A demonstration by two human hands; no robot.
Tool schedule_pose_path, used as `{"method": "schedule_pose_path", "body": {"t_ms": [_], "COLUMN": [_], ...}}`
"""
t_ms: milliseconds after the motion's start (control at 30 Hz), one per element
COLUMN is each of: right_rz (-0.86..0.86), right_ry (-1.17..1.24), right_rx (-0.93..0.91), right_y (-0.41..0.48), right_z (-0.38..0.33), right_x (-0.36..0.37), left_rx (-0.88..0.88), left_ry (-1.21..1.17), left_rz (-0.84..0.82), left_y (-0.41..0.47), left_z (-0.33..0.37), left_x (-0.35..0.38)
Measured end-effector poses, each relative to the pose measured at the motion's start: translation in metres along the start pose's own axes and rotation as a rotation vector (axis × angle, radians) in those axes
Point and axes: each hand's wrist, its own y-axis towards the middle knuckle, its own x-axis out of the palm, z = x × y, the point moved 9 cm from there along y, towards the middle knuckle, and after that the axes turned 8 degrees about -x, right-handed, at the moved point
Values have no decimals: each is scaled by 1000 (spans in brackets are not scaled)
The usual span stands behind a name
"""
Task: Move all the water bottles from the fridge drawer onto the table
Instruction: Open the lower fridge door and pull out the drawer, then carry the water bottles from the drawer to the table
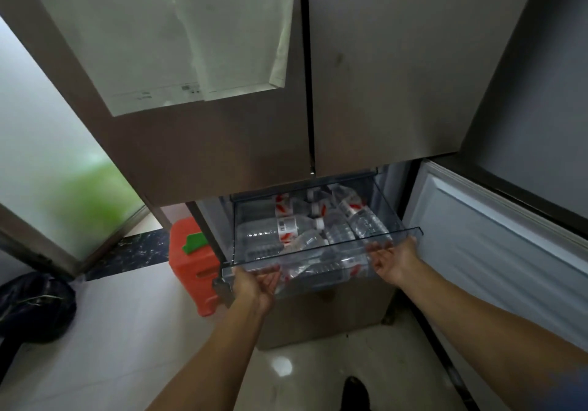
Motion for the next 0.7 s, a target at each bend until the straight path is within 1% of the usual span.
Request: {"method": "schedule_pose_path", "body": {"t_ms": [233, 433, 467, 500, 533, 600, 633, 700], "right_rz": [20, -28, -42, -66, -107, -253, -327, -415], "right_ry": [-6, -96, -152, -262, -421, -790, -923, -1047], "right_rx": [-9, -8, -4, -4, -3, -26, -60, -202], "right_y": [-18, -24, -30, -38, -49, -75, -84, -94], "right_z": [18, 13, 13, 13, 14, 17, 17, 7], "right_x": [-40, -47, -48, -48, -46, -27, -11, 29], "left_rx": [-34, -40, -53, -56, -56, -37, -18, 9], "left_ry": [-13, 45, 64, 96, 140, 281, 354, 451], "left_rz": [5, -5, -4, 0, 7, 16, 12, 20], "left_y": [-25, -26, -28, -27, -28, -32, -34, -39], "left_z": [-26, -27, -28, -30, -30, -28, -25, -20], "left_x": [-25, -29, -30, -32, -35, -39, -41, -45]}}
